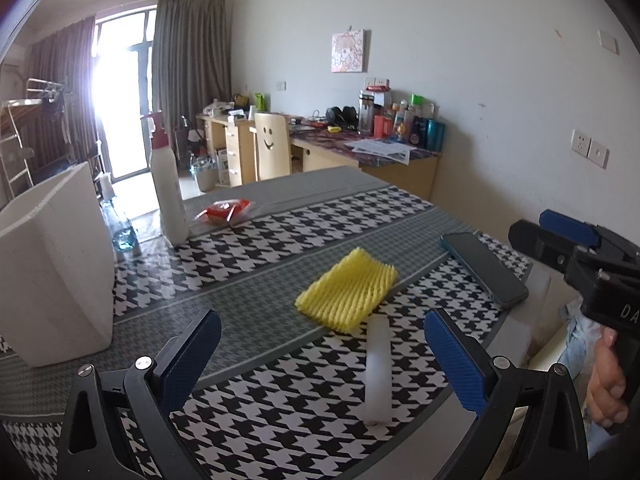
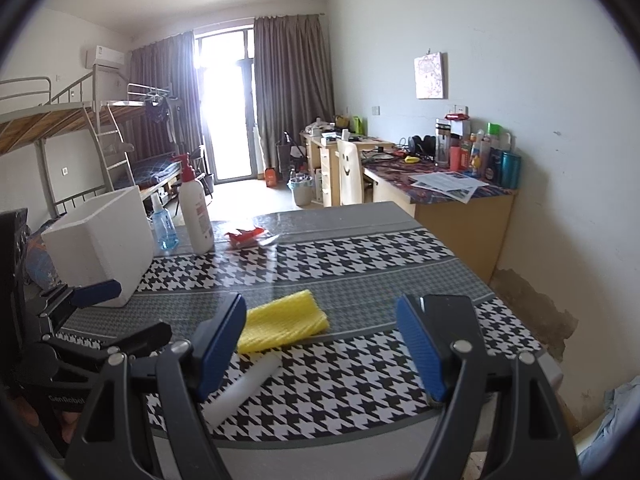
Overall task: Organize soft objects
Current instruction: 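Close the left tool on the white plastic strip while the right tool approaches the yellow mesh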
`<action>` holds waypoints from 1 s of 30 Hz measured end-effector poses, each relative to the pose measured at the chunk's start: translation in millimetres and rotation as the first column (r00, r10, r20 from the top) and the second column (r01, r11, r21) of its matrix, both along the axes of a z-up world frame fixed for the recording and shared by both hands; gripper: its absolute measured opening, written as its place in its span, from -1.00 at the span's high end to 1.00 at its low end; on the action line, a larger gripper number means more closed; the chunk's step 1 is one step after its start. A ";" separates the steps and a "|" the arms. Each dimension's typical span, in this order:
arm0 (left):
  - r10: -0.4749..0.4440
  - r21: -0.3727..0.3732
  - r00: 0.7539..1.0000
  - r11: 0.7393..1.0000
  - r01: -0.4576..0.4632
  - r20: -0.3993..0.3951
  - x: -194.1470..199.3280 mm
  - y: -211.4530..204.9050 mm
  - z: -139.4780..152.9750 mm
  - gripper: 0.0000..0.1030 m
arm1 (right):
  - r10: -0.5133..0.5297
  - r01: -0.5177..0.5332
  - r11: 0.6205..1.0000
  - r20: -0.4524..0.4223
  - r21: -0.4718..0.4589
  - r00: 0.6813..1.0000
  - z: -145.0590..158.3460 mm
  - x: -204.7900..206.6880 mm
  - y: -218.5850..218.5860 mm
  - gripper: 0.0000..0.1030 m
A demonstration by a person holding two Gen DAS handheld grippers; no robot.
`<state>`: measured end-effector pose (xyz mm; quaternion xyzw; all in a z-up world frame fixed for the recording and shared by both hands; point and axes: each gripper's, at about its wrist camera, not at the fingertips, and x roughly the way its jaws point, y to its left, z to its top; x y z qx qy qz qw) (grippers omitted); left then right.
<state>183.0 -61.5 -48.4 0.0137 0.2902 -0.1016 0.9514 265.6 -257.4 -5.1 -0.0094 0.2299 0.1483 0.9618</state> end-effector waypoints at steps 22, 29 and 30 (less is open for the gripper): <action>-0.050 0.057 0.978 0.996 0.063 -0.202 22.0 -30.7 -58.5 -0.55 | 0.016 -0.018 1.000 -0.093 -0.024 0.996 -39.0 12.9 -10.9 -0.57; -0.080 0.080 0.970 0.992 0.100 -0.229 26.7 -41.3 -67.5 -0.32 | 0.029 -0.031 0.999 -0.118 -0.019 0.993 -47.6 16.3 -11.7 -0.57; -0.085 0.084 0.968 0.991 0.108 -0.234 27.5 -43.3 -69.0 -0.23 | 0.028 -0.031 0.999 -0.121 -0.021 0.992 -48.9 17.0 -11.5 -0.57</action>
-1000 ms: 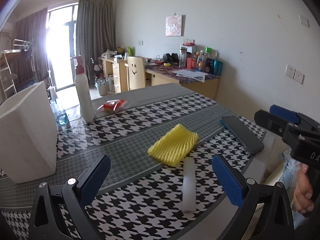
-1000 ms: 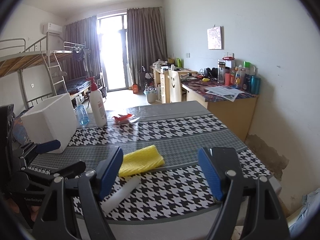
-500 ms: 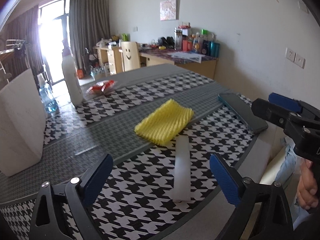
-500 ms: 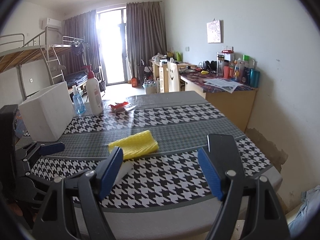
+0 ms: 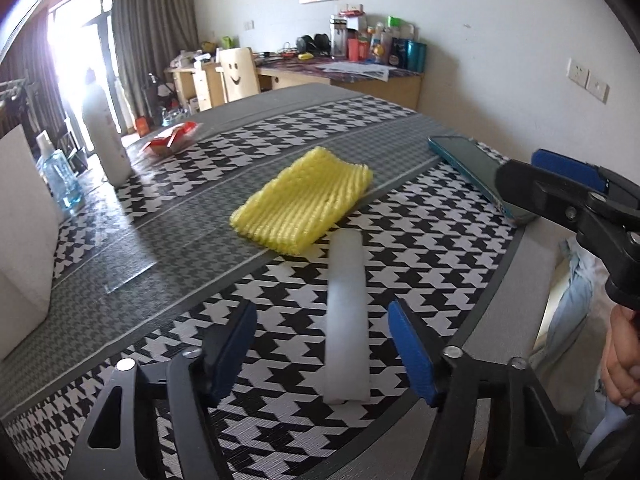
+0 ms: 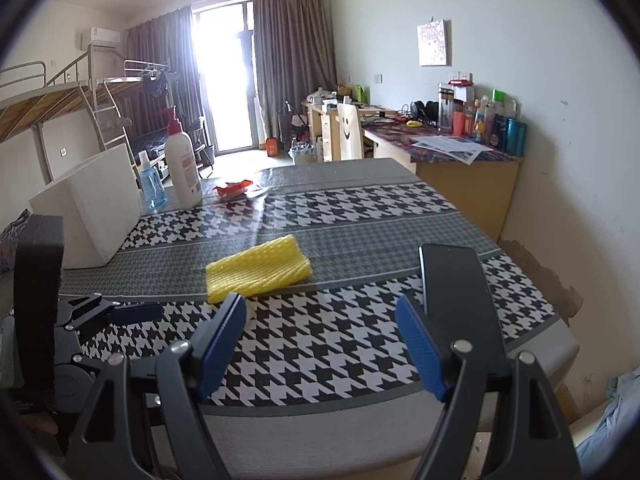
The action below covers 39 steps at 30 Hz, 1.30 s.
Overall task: Organize soft objects
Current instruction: 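Close the left tool on the white plastic strip while the right tool approaches the yellow mesh, then lower the right tool over the yellow mesh sleeve and close on it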
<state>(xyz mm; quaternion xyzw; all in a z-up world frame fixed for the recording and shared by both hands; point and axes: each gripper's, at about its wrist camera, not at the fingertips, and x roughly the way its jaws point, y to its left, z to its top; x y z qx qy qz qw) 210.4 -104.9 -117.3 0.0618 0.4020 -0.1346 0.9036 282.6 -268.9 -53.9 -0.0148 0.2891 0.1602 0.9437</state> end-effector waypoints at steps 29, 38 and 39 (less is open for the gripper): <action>-0.001 -0.044 1.000 0.999 0.001 0.012 -11.0 15.5 10.1 0.76 | 0.032 -0.032 0.999 -0.060 0.009 0.998 -10.2 19.0 18.0 -0.57; 0.039 -0.078 0.999 0.996 -0.037 0.031 -24.3 39.0 21.3 0.76 | 0.084 -0.085 0.996 -0.080 -0.004 0.993 -11.5 33.6 41.9 -0.57; 0.048 -0.085 0.998 0.995 -0.045 0.031 -24.3 42.2 22.3 0.76 | 0.090 -0.091 0.996 -0.080 -0.008 0.993 -12.0 35.1 44.5 -0.57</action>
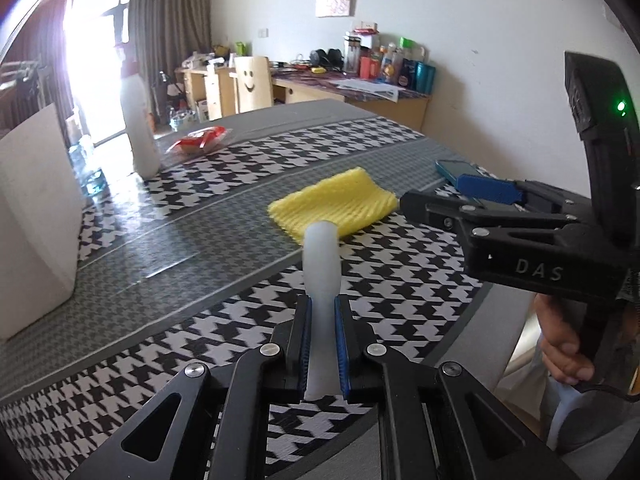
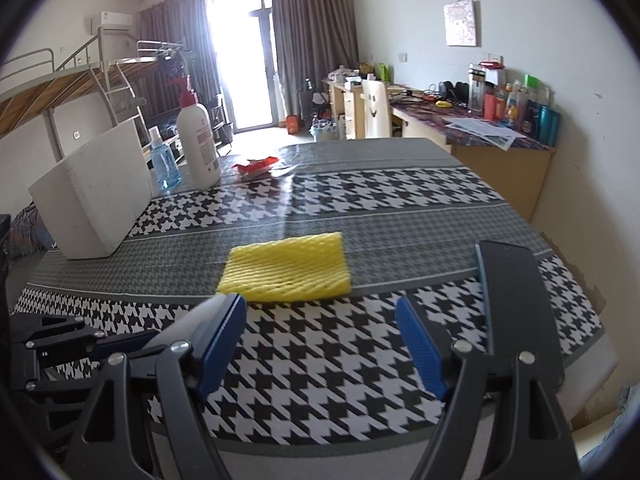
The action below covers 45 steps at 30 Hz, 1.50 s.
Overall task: Organize soft objects
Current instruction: 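Lower the right tool over the yellow mesh sleeve and close on it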
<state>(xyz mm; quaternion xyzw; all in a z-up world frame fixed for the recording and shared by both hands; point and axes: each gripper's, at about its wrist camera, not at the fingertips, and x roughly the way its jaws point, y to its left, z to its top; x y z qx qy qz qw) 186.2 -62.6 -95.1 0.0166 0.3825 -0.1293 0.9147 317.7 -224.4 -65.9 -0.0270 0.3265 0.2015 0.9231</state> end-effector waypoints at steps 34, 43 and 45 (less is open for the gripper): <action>0.121 -0.015 0.993 0.993 -0.121 -0.013 28.0 36.1 -6.2 0.75 | -0.011 -0.003 0.998 -0.219 -0.064 0.976 -32.7 74.7 31.1 -0.57; 0.122 -0.016 0.992 0.992 -0.123 -0.027 32.2 37.3 -10.0 0.75 | 0.011 -0.035 0.994 -0.226 -0.099 0.974 -38.9 75.5 39.4 -0.23; 0.125 -0.013 0.992 0.992 -0.126 -0.027 32.0 37.2 -9.9 0.75 | 0.012 -0.037 0.994 -0.221 -0.107 0.975 -38.5 74.7 40.8 -0.17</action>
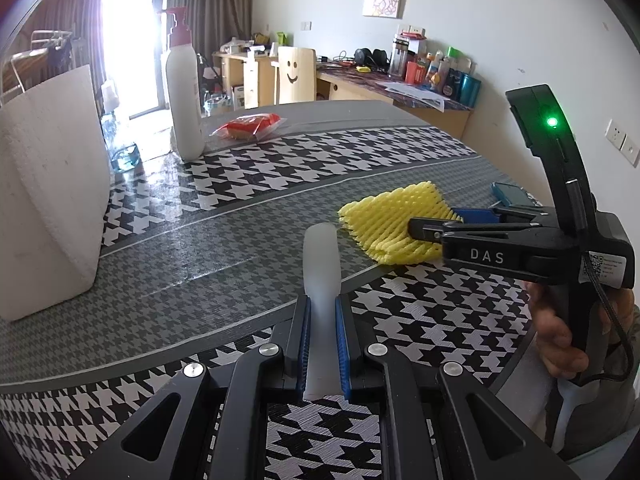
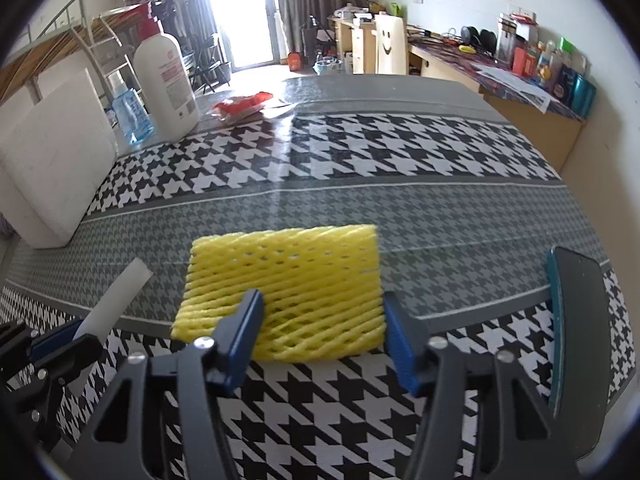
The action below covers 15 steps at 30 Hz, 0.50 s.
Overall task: Organize soft objects
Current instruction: 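Lower the right tool over the yellow mesh sleeve and close on it, then carry the strip with the left tool toward the foam box while the right tool carries the mesh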
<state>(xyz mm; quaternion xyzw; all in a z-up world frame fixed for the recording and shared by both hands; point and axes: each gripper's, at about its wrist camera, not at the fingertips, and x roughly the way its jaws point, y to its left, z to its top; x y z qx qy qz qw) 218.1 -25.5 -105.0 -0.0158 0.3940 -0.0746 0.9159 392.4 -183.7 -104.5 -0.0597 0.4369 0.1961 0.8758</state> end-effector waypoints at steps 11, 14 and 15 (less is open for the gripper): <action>0.032 0.000 0.999 0.999 -0.032 0.015 -3.7 5.6 4.2 0.74 | -0.001 0.000 1.000 0.036 0.024 0.999 12.0 -14.6 -4.1 0.78; 0.036 0.003 0.999 0.999 -0.036 0.028 -8.6 6.5 7.5 0.74 | 0.011 -0.017 0.998 0.094 0.066 0.996 28.2 -30.2 -8.0 0.78; 0.037 0.001 0.999 0.999 -0.037 0.030 -9.6 6.8 8.1 0.74 | 0.008 -0.015 0.998 0.108 0.058 0.994 31.3 -33.9 -8.0 0.78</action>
